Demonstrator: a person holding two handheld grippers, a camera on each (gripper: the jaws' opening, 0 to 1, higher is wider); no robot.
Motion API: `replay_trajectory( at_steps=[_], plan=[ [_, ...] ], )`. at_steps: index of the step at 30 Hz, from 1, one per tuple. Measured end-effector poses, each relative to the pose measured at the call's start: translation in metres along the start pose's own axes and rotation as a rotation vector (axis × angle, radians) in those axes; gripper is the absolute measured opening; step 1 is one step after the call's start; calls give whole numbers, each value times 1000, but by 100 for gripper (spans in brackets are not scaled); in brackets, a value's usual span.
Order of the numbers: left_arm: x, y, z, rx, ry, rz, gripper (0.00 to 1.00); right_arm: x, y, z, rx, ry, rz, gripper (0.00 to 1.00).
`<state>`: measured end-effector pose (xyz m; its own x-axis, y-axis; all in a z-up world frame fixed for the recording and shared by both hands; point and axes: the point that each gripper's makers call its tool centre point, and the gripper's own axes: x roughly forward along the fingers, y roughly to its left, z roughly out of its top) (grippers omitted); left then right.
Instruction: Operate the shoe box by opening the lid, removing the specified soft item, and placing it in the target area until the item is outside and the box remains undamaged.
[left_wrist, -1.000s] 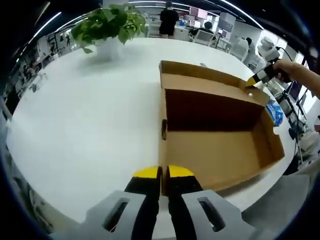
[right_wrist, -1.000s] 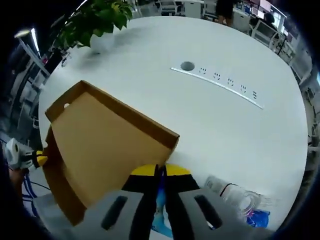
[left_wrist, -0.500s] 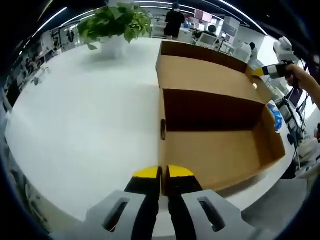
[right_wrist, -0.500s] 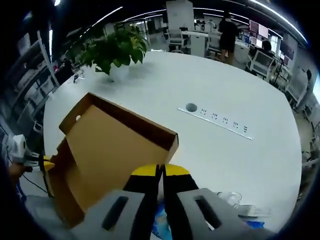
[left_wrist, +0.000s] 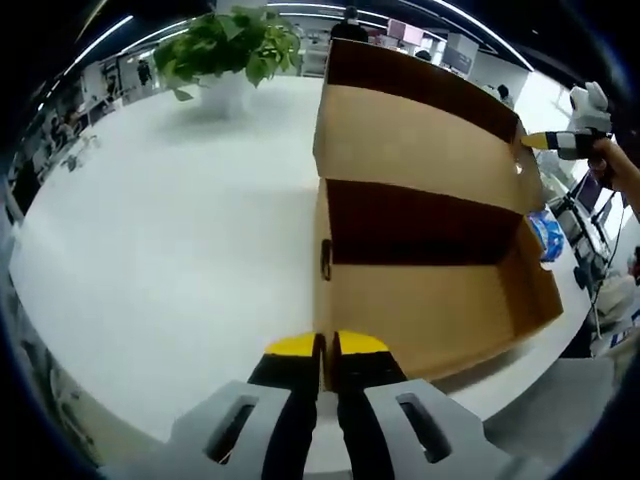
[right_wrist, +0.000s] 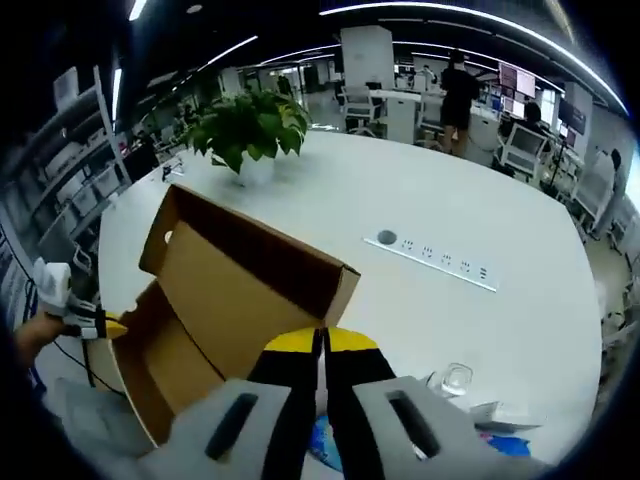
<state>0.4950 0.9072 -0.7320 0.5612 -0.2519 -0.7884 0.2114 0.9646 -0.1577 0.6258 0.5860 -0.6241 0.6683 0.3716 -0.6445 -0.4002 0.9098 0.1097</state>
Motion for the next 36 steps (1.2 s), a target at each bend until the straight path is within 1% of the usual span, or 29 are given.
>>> replay_trajectory(
  at_steps=[7, 11, 20, 24, 29, 32, 36],
  plan=[
    [-3, -1, 0, -8, -8, -5, 2, -19, 13, -2, -26, -66, 2, 0],
    [-4, -1, 0, -2, -10, -5, 2, -31, 22, -6, -62, -104, -7, 0],
    [-6, 0, -1, -12, -19, -16, 2, -51, 38, -15, -76, -160, -3, 0],
    [-7, 0, -2, -33, -31, -28, 2, -63, 50, -26, -79, -188, 0, 0],
    [-7, 1, -3, -49, -48, -44, 3, -74, 62, -39, -61, -211, 9, 0],
    [-8, 1, -3, -65, -64, -58, 3, -80, 70, -51, -47, -226, 9, 1],
    [-9, 0, -4, -53, -72, -86, 5, -84, 79, -67, -35, -240, 4, 2]
  ],
)
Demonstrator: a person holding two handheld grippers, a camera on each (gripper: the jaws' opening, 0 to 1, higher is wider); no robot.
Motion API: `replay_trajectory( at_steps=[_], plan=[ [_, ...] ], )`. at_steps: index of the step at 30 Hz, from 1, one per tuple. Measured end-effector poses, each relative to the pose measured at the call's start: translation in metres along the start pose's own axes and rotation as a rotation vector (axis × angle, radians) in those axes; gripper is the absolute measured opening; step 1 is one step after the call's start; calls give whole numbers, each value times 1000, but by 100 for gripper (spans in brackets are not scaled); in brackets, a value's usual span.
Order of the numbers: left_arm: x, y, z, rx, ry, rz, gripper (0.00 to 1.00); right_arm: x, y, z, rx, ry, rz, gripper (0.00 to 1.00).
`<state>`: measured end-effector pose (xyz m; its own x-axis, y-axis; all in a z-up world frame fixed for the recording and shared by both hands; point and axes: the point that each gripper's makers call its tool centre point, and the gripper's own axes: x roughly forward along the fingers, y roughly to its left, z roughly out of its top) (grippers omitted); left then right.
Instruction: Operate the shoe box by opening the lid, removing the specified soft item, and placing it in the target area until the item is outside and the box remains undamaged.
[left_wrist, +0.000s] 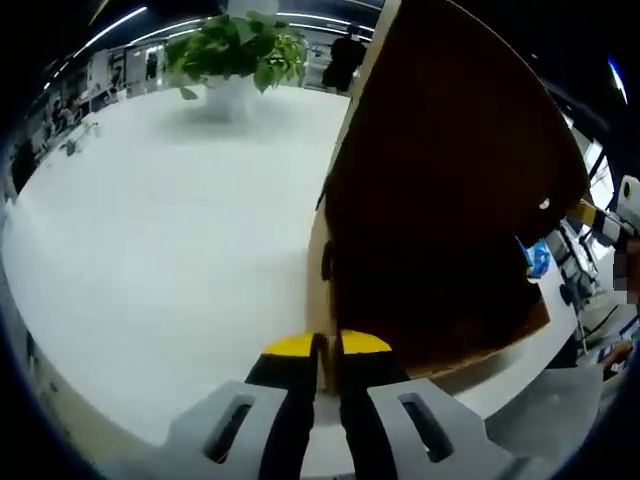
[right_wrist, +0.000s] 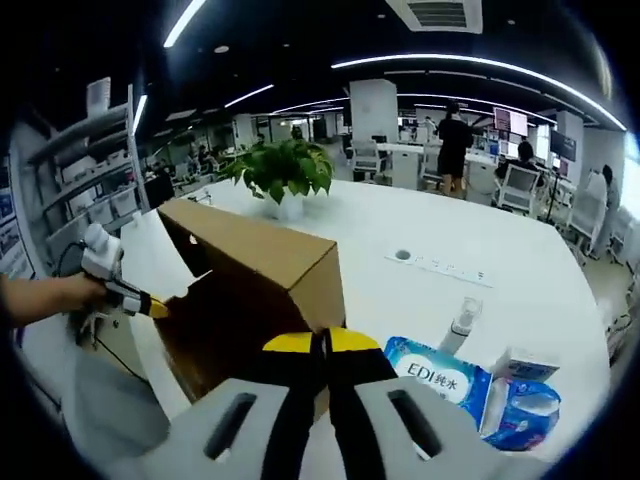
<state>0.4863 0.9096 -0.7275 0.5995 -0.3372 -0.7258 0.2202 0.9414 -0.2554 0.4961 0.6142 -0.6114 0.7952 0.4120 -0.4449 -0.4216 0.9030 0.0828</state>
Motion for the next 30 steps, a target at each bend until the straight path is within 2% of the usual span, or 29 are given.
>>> replay_trajectory(
  at_steps=[6, 14, 20, 27, 30],
  plan=[
    [-3, -2, -2, 41, -13, -24, 7, -7, 9, -16, 12, -14, -4, 3],
    [-16, 3, 0, 80, -33, -24, 15, -11, 15, -29, 4, -18, 11, 4],
    [-33, 2, 12, 115, -96, -47, 24, -14, 23, -42, -51, -8, 50, 6],
    [-49, -7, 24, 202, -137, -80, 36, -15, 31, -56, -103, 7, 100, 12],
    [-53, -14, 25, 285, -134, -96, 40, -14, 32, -61, -127, 15, 113, 12]
  ],
)
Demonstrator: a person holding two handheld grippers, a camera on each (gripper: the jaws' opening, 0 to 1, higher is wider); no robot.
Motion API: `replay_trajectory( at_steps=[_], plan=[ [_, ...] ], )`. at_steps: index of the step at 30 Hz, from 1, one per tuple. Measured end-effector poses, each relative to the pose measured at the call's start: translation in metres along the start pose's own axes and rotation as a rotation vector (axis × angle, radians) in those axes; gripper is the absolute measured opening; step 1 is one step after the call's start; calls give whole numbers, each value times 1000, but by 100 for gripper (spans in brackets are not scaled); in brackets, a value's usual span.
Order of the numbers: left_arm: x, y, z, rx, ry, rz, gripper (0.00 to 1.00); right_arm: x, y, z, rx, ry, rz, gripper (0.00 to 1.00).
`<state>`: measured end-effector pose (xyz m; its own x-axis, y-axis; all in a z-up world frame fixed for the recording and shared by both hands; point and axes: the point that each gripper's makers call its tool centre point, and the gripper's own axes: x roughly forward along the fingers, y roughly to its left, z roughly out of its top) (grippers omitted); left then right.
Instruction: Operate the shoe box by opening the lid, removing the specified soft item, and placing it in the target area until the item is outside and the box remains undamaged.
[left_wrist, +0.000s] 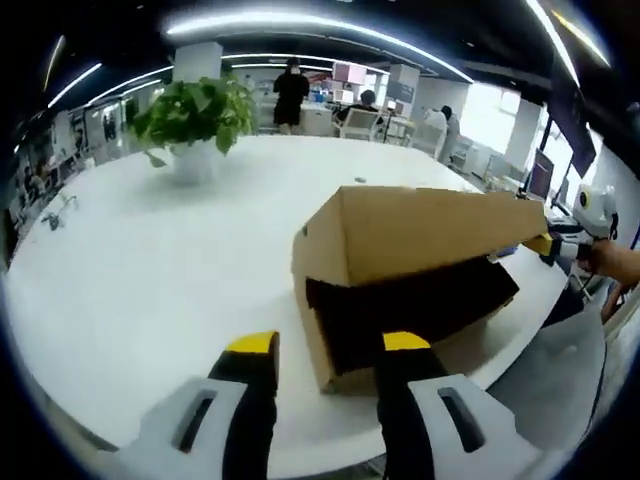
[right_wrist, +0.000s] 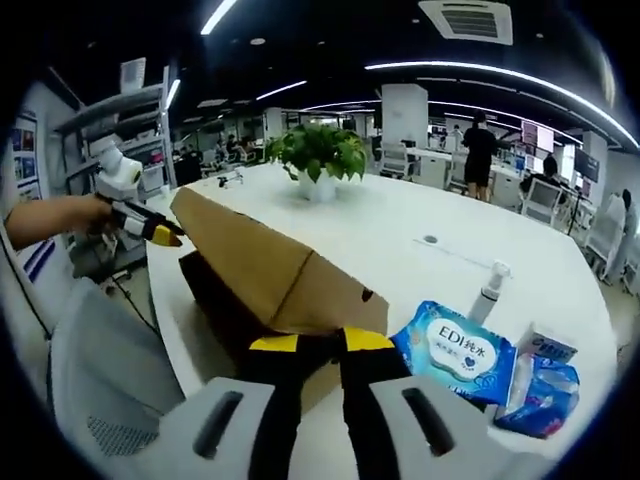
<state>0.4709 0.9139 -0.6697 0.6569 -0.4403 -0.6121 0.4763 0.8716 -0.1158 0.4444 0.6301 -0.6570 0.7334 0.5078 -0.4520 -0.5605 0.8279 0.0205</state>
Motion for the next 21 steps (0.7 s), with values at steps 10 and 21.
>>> replay_trajectory(
  at_steps=[10, 21],
  plan=[
    [3, -19, 6, 98, -18, -87, 49, 2, 9, -22, -68, 45, 45, 17],
    [7, -30, -5, 110, 0, -140, 51, 4, 24, -39, -154, 77, 131, 29]
  ],
)
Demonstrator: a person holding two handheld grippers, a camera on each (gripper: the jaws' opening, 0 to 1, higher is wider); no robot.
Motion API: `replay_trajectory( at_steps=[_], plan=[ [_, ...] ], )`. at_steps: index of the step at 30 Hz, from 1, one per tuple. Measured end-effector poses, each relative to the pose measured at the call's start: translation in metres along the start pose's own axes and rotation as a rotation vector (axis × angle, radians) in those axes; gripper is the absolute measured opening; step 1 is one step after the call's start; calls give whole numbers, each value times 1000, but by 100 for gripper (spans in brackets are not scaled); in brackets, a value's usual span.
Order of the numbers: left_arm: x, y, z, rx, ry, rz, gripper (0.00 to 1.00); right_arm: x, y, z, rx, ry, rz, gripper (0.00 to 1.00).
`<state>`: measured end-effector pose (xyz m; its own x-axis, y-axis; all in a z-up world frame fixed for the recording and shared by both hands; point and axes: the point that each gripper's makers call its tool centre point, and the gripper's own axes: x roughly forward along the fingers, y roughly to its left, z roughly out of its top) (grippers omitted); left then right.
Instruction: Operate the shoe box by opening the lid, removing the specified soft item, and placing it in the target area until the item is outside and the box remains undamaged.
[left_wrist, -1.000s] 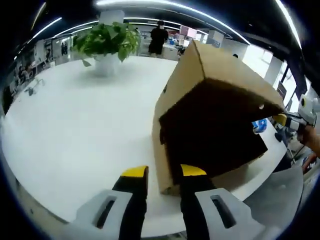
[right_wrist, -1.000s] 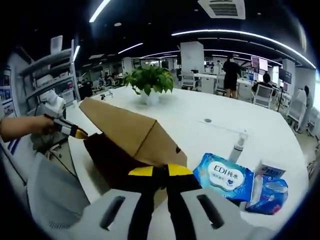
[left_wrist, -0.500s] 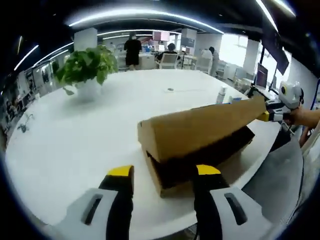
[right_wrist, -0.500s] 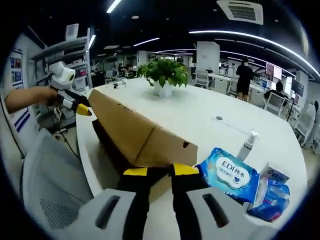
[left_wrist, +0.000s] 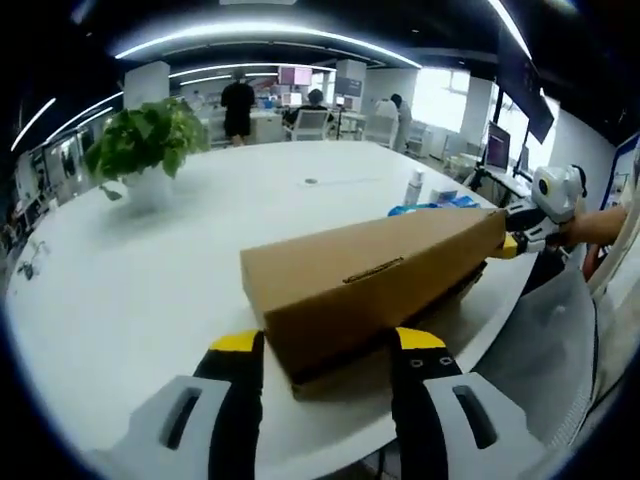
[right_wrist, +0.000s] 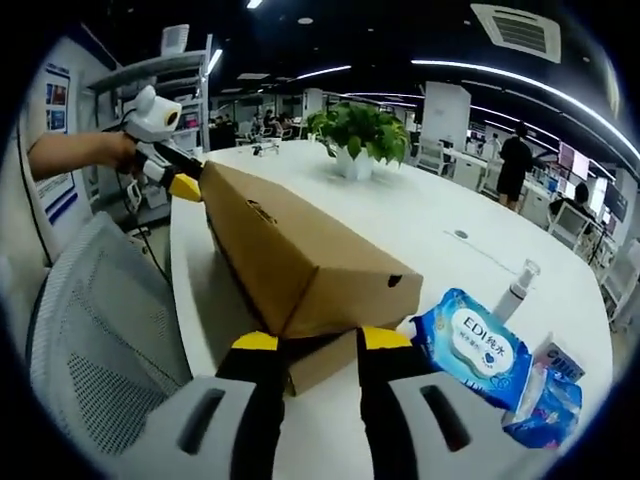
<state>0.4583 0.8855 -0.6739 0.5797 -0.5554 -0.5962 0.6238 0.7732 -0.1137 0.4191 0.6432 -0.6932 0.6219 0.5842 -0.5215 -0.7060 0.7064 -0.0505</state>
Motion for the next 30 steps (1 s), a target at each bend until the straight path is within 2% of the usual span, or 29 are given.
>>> replay_trajectory(
  at_steps=[6, 9, 15, 18, 22, 27, 30],
  plan=[
    [3, -1, -8, 27, 37, -5, 51, 2, 10, -5, 13, 17, 52, 39],
    [6, -2, -12, 26, 52, -6, 51, 4, 14, -8, 51, 29, 79, 43],
    [11, -3, -20, 43, 84, -7, 52, 7, 15, -11, 194, 21, 93, 45],
    [14, -3, -25, 49, 98, -5, 52, 11, 13, -14, 217, 32, 86, 42],
    [19, -2, -31, 44, 120, 0, 52, 17, 17, -21, 226, 56, 88, 40],
    [24, -1, -41, 60, 162, 8, 50, 22, 18, -30, 198, 89, 86, 37],
    [26, 0, -44, 62, 167, 14, 50, 25, 18, -34, 171, 101, 77, 37]
  ],
)
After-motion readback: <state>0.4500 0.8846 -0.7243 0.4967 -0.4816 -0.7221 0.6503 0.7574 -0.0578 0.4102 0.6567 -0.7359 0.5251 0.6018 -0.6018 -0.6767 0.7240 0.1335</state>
